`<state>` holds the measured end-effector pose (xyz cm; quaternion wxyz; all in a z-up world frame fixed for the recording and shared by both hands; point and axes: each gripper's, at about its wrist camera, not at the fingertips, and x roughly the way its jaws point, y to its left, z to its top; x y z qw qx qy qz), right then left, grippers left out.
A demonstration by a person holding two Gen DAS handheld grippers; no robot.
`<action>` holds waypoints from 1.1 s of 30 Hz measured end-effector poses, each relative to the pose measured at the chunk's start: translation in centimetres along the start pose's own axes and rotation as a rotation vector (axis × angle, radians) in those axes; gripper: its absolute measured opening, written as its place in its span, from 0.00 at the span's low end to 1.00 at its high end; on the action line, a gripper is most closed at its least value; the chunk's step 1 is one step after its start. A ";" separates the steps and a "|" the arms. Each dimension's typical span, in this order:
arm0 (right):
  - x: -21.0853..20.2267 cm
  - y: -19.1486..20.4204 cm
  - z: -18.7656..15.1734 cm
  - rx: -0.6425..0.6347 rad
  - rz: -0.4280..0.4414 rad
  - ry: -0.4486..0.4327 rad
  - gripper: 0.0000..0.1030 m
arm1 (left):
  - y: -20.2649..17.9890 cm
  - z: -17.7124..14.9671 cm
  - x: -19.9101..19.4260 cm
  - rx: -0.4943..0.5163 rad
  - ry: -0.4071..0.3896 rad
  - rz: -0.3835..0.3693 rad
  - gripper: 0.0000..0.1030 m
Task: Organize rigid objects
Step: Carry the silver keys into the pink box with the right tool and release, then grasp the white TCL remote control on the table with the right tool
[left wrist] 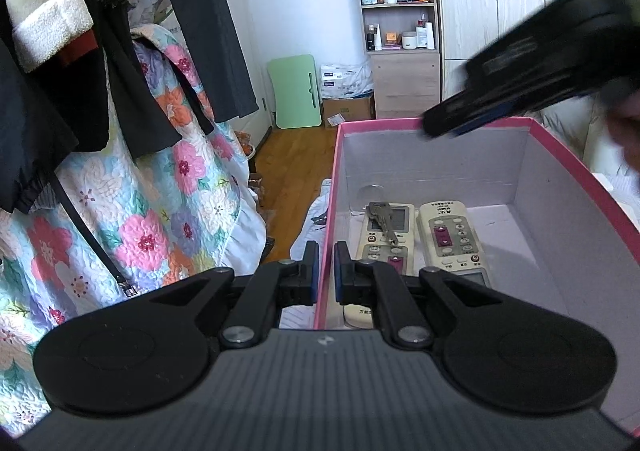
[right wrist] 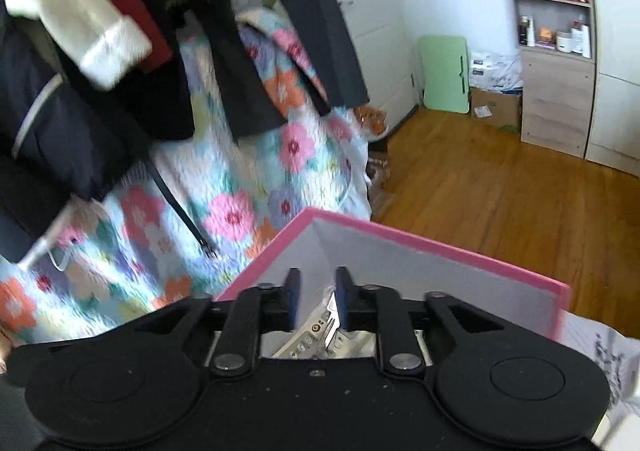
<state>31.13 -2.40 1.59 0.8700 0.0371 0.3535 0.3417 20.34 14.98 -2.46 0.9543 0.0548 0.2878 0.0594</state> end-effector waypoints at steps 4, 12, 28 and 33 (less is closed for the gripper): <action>-5.4 -1.4 -1.7 0.006 -0.074 -0.047 0.32 | -0.2 -0.1 -0.1 0.007 0.000 0.004 0.06; -12.5 -7.5 -7.8 0.179 -0.211 -0.005 0.35 | -0.2 0.0 -0.1 0.008 -0.001 -0.002 0.06; -8.4 -17.2 -13.7 0.481 -0.257 0.093 0.53 | -0.4 0.3 0.1 0.026 0.008 0.024 0.06; -6.2 -17.3 -12.8 0.422 -0.328 0.131 0.57 | -0.6 0.2 0.1 0.035 0.007 0.024 0.06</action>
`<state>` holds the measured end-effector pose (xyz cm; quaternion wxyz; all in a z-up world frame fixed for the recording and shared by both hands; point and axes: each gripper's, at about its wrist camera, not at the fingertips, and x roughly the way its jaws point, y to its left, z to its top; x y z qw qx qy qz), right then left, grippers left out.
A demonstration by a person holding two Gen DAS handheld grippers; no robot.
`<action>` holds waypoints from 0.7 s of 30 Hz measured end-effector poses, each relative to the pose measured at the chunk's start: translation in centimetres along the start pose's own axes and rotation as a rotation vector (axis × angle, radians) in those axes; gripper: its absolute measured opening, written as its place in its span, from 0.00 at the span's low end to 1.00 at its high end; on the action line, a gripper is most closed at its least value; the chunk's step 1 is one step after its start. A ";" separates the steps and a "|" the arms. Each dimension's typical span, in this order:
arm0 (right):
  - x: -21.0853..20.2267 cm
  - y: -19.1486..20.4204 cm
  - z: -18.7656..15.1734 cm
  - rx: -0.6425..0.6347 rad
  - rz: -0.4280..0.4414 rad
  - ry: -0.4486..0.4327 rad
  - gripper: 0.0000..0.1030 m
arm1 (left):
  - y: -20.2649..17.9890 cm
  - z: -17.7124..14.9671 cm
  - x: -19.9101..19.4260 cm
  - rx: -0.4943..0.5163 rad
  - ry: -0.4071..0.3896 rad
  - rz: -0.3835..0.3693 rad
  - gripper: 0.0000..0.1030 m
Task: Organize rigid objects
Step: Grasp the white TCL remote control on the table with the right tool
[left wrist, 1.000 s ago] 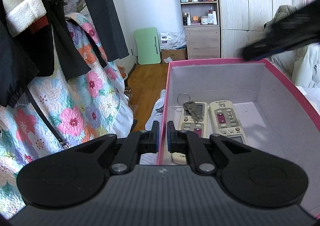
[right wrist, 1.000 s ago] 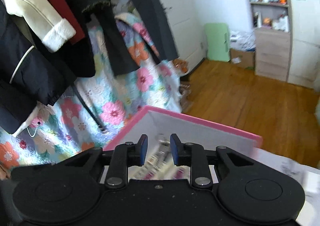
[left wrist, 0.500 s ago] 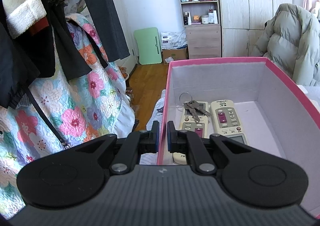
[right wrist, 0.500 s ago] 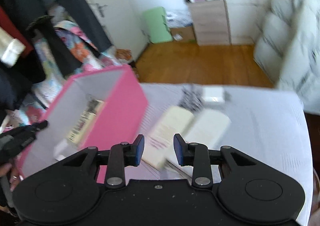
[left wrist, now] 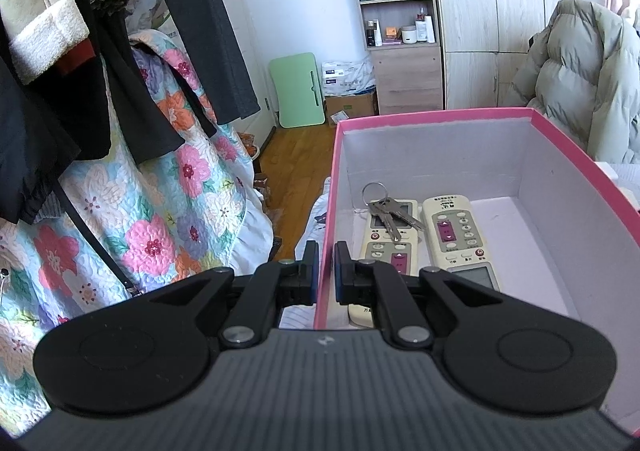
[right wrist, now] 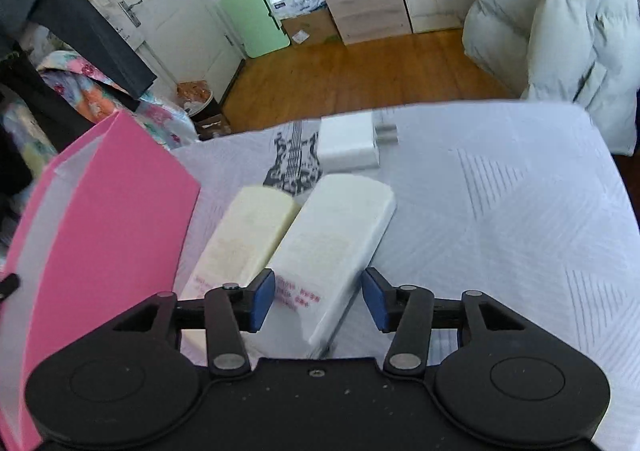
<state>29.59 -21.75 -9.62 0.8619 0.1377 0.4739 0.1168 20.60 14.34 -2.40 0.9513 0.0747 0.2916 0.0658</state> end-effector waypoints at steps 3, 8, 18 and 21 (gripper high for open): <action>0.5 0.4 0.7 -0.044 -0.045 0.006 0.62 | 0.0 0.0 0.1 -0.005 0.001 -0.006 0.06; 1.2 1.5 1.4 -0.138 -0.137 0.006 0.68 | 0.0 0.0 0.1 -0.008 0.000 -0.009 0.06; -0.7 1.7 -0.6 -0.205 -0.146 0.000 0.61 | 0.0 -0.1 -0.1 -0.008 -0.001 -0.015 0.07; -0.6 1.4 -0.2 -0.191 -0.131 0.032 0.63 | -0.1 -0.1 -0.2 -0.008 -0.001 -0.012 0.07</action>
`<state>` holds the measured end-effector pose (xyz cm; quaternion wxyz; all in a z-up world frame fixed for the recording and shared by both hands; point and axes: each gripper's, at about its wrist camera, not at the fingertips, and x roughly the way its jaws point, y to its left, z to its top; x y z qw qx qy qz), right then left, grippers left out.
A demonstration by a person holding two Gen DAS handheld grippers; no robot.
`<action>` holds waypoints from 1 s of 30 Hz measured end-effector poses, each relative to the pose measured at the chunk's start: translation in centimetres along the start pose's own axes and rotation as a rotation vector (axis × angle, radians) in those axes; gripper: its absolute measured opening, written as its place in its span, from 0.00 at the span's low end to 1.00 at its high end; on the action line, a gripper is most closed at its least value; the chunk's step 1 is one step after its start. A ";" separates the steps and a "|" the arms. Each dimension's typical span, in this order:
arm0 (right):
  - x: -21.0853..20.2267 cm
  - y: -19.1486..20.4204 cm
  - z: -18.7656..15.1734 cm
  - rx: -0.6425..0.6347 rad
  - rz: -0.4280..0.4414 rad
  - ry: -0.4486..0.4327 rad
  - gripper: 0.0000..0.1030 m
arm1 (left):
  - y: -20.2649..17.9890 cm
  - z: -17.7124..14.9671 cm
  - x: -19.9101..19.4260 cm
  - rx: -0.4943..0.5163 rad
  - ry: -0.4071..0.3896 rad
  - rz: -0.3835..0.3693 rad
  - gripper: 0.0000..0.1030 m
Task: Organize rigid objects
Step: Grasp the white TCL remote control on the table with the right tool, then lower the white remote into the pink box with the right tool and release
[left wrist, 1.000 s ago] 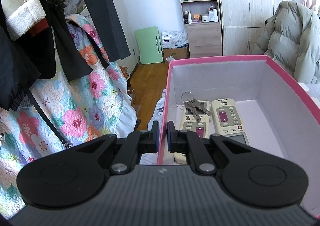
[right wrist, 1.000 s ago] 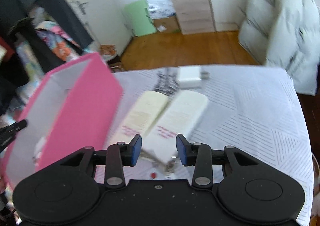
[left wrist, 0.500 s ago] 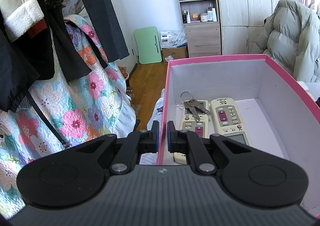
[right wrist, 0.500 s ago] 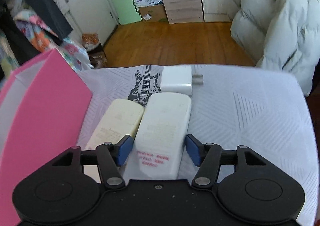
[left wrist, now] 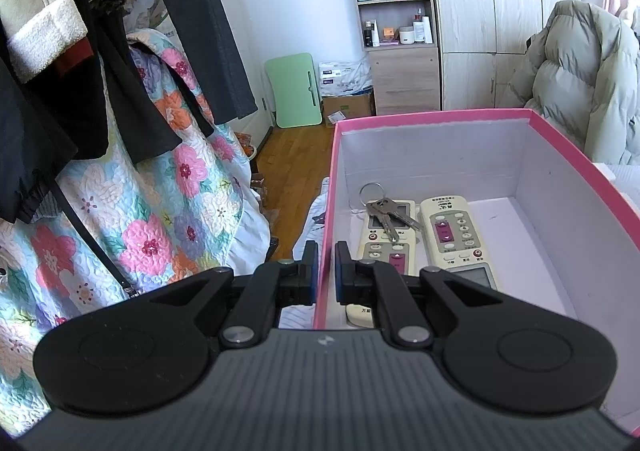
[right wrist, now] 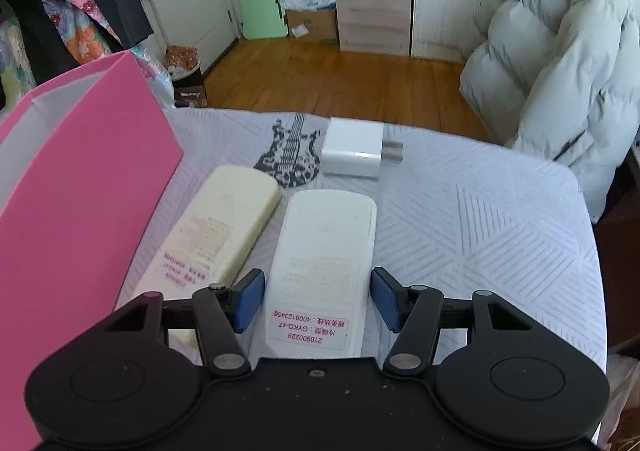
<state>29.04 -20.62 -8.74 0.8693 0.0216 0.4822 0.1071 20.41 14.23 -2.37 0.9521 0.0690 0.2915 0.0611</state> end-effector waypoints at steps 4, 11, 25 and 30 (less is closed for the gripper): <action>1.4 1.1 1.1 -0.077 -0.063 -0.009 0.67 | 0.0 0.1 0.0 0.003 0.001 0.001 0.07; -0.1 0.7 0.7 -0.051 -0.051 -0.103 0.61 | 0.2 0.2 0.1 0.002 0.004 0.004 0.07; -12.1 3.4 -1.7 -0.094 0.005 -0.363 0.59 | 0.2 0.2 0.2 0.007 0.007 0.013 0.07; -15.1 5.9 0.6 -0.181 0.143 -0.426 0.58 | -0.1 0.1 0.1 0.011 0.011 0.018 0.07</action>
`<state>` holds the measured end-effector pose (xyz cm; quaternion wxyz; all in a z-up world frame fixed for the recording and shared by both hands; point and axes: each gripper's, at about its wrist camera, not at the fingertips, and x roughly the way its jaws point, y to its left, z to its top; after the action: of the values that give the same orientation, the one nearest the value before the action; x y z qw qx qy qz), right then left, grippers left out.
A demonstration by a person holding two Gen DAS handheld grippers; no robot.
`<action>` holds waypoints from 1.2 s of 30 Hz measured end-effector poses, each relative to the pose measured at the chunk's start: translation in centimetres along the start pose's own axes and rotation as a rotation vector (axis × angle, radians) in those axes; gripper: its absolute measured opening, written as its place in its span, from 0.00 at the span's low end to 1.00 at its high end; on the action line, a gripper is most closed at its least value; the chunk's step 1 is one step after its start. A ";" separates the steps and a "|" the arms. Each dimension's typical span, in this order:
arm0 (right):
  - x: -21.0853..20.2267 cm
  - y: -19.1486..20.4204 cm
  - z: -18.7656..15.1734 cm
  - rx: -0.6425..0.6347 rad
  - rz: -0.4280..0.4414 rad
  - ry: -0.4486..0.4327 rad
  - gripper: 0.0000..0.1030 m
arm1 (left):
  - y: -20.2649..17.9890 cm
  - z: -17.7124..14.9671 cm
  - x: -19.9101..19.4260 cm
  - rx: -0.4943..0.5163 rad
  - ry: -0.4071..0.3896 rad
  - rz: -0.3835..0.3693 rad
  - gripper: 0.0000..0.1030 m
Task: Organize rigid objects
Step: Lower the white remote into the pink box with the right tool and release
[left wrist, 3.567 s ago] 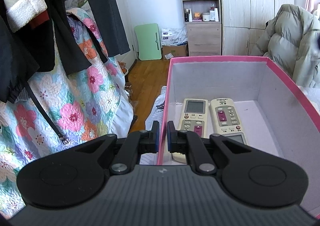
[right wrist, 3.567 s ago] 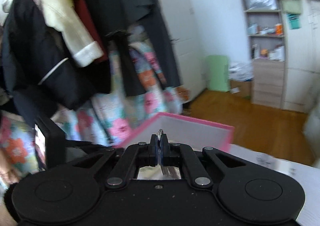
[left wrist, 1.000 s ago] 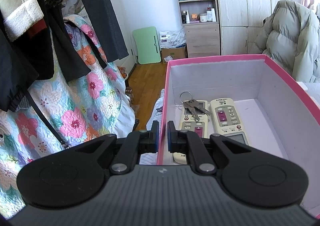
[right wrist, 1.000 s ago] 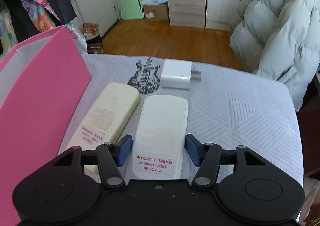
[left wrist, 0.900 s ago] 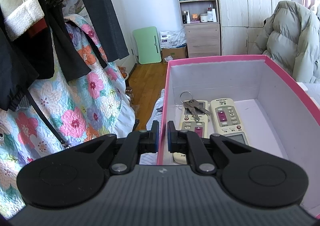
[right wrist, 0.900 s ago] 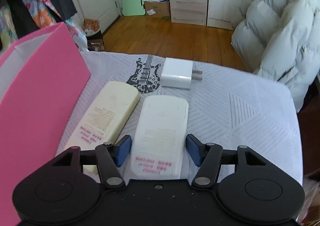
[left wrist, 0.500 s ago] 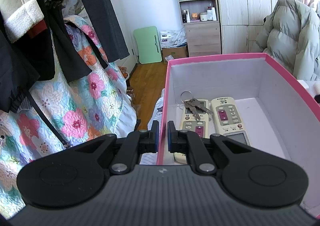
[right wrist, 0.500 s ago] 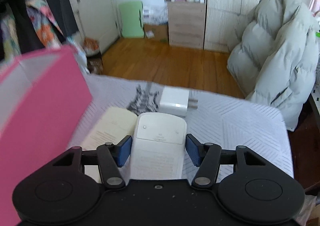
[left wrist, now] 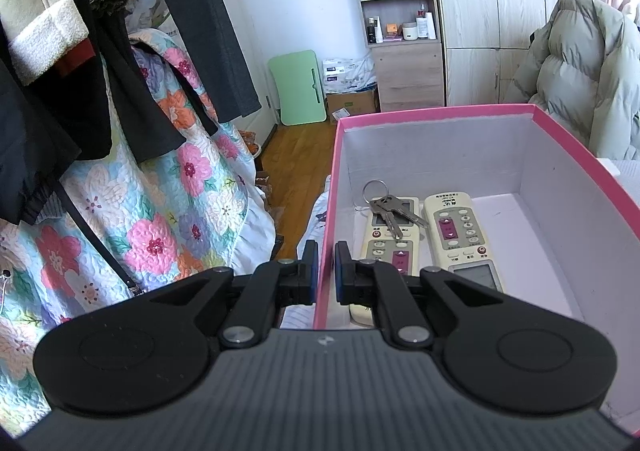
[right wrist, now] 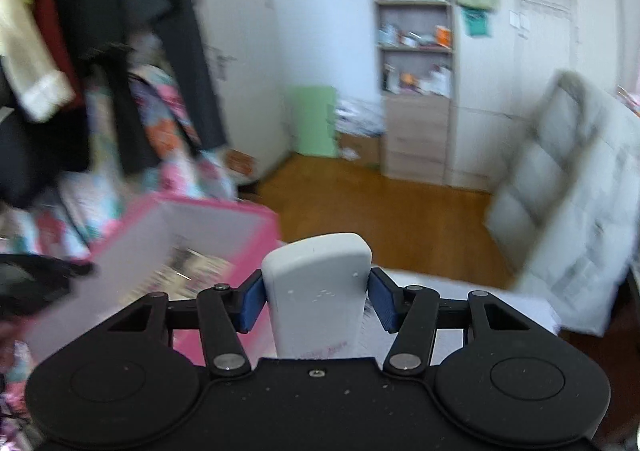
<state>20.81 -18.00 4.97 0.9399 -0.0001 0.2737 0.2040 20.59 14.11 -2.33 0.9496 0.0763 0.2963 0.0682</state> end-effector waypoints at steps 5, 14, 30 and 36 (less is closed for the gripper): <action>0.1 3.7 2.8 -0.055 0.194 -0.081 0.58 | 0.0 0.0 0.1 -0.008 0.005 -0.003 0.07; 8.0 9.0 -1.9 -0.048 0.364 0.023 0.58 | 0.2 0.0 0.1 -0.011 0.006 -0.006 0.07; 6.3 9.8 -6.3 -0.067 0.446 0.164 0.58 | 0.4 -0.1 0.0 -0.033 -0.013 -0.027 0.08; 7.2 10.3 -5.4 0.005 0.512 0.085 0.58 | 0.5 -0.1 0.0 -0.031 -0.013 -0.021 0.08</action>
<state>19.63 -6.42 -2.18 0.8452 0.0629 0.3045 0.4346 20.51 14.64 -2.37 0.9532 0.0589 0.2899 0.0625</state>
